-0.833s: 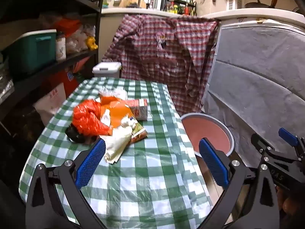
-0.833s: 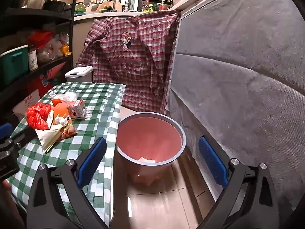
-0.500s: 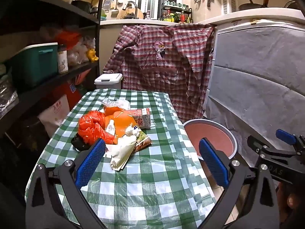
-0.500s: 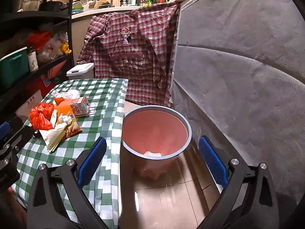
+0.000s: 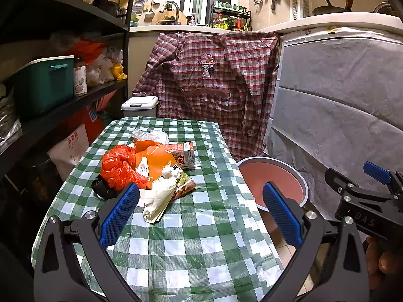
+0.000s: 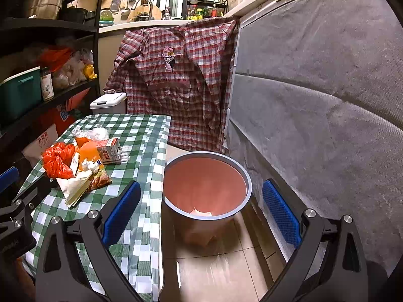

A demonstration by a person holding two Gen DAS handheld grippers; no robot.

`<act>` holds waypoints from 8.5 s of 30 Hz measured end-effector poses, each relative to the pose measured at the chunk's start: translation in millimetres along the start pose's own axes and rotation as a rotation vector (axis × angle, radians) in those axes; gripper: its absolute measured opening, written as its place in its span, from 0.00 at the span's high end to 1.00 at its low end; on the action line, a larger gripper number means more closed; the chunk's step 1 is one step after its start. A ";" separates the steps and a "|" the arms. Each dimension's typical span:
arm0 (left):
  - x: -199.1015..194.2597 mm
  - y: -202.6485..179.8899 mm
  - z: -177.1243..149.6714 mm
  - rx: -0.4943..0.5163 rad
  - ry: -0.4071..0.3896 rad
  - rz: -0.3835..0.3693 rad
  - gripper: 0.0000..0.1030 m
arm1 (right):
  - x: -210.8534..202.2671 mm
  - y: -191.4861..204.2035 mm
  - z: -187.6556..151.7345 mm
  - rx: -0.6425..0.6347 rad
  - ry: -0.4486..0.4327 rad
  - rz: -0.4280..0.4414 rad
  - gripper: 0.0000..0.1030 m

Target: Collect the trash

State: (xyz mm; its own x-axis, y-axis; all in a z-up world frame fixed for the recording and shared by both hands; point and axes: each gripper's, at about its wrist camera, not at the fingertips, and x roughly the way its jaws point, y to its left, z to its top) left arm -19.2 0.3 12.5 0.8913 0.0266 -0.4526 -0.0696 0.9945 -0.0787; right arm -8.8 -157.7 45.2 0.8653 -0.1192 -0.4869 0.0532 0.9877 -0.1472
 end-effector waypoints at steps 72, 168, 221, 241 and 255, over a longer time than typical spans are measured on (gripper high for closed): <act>-1.2 -11.3 3.2 0.015 0.022 -0.038 0.33 | -9.7 9.8 4.3 0.022 -0.010 0.030 0.18; 122.2 90.1 100.1 -0.003 0.159 -0.044 0.57 | 114.3 81.4 94.3 0.027 0.079 0.365 0.94; 182.8 -123.6 95.3 0.120 0.180 -0.295 0.57 | 142.5 -42.6 118.3 0.151 0.021 0.145 0.94; 207.2 -128.1 89.3 0.113 0.231 -0.243 0.43 | 169.1 -45.0 110.2 0.173 0.105 0.097 0.60; 192.7 -111.4 96.5 0.097 0.211 -0.239 0.43 | 170.4 -39.6 104.4 0.180 0.141 0.089 0.57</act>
State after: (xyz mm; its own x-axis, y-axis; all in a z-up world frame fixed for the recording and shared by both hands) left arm 203.5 -95.6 19.9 0.7642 -0.2203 -0.6062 0.1825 0.9753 -0.1243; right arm 188.5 -206.5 57.9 0.7930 -0.0314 -0.6084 0.0785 0.9956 0.0509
